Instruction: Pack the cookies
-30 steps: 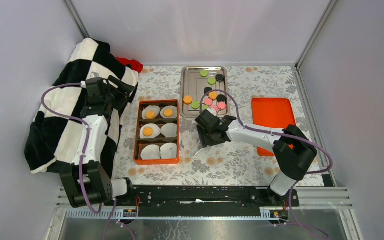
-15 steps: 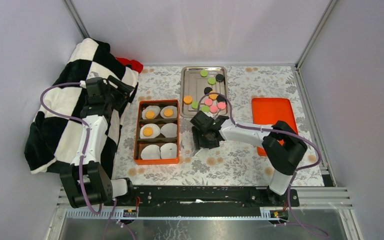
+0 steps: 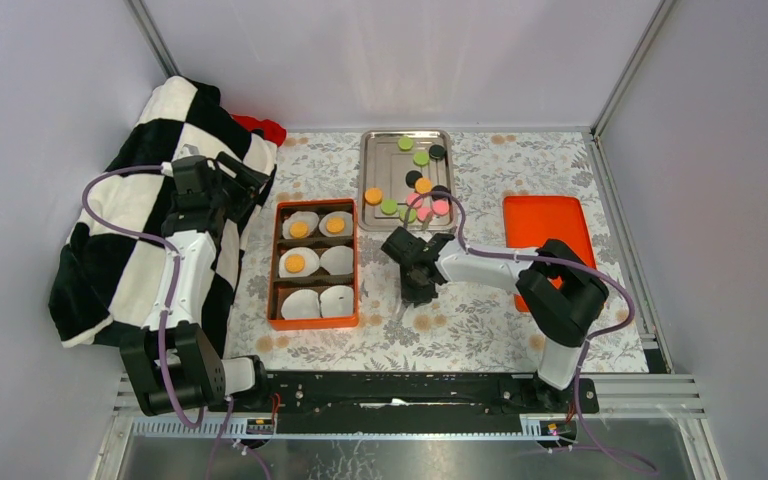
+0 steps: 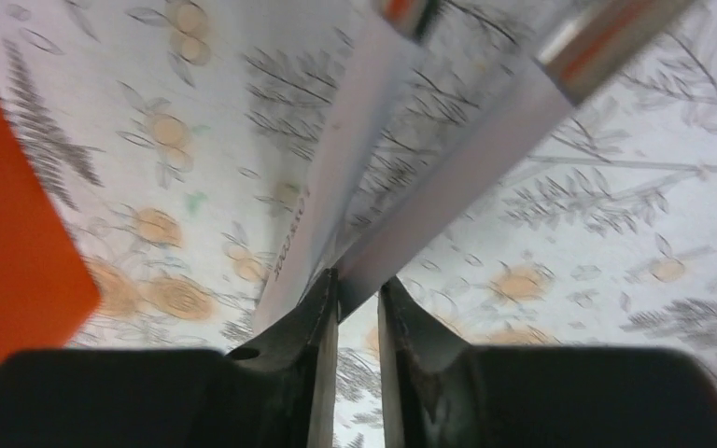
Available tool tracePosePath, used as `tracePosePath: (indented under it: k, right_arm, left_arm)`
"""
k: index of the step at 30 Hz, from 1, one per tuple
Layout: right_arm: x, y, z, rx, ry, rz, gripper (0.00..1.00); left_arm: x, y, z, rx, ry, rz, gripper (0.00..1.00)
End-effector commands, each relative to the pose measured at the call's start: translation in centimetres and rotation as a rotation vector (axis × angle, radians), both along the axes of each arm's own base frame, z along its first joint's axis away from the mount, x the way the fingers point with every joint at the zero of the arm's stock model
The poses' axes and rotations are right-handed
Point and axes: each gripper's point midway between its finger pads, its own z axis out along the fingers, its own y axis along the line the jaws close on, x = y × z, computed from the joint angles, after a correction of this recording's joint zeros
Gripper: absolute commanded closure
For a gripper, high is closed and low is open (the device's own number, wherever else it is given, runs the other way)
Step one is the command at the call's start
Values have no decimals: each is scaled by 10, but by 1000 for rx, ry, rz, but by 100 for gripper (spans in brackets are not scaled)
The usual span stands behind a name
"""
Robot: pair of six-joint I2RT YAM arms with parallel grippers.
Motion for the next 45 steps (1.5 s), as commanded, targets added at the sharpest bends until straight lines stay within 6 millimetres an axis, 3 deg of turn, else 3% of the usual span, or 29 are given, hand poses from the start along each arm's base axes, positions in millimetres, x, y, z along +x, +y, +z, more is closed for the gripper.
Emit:
tracePosePath:
  k: [1,5,10,11,14,16,23,27,35,39,41,45]
  right_arm:
    - [-17,-38,1,-124,0,20,84]
    - [-29,-52,8,-165,4,61,95]
    - [-34,-75,24,-296,-14,109,94]
    - [-35,-79,26,-309,-14,114,91]
    - [-33,-84,34,-322,-42,101,62]
    - [-28,-85,39,-313,-80,82,50]
    - [-16,-62,73,-170,-184,67,38]
    - [-20,-54,58,-150,-143,97,31]
    - [-19,-48,-1,-202,-81,117,32]
    - [-22,-53,-19,-225,-60,106,36]
    - [-22,-57,-24,-242,-64,105,44]
    - [-21,-65,-23,-279,-69,114,75]
  left_arm:
    - [-4,-10,-2,-26,-15,-38,23]
    - [-7,-14,-1,-37,-20,-47,23]
    - [-9,-19,6,-42,-41,-60,23]
    - [-9,-19,7,-42,-44,-63,23]
    - [-10,-20,6,-37,-42,-70,23]
    - [-11,-20,3,-36,-36,-72,23]
    - [-13,-23,9,-34,-53,-85,23]
    - [-13,-23,11,-36,-59,-83,23]
    - [-15,-22,6,-29,-47,-81,23]
    - [-16,-22,4,-25,-42,-81,23]
    - [-16,-21,3,-22,-40,-80,23]
    - [-15,-21,0,-24,-34,-80,23]
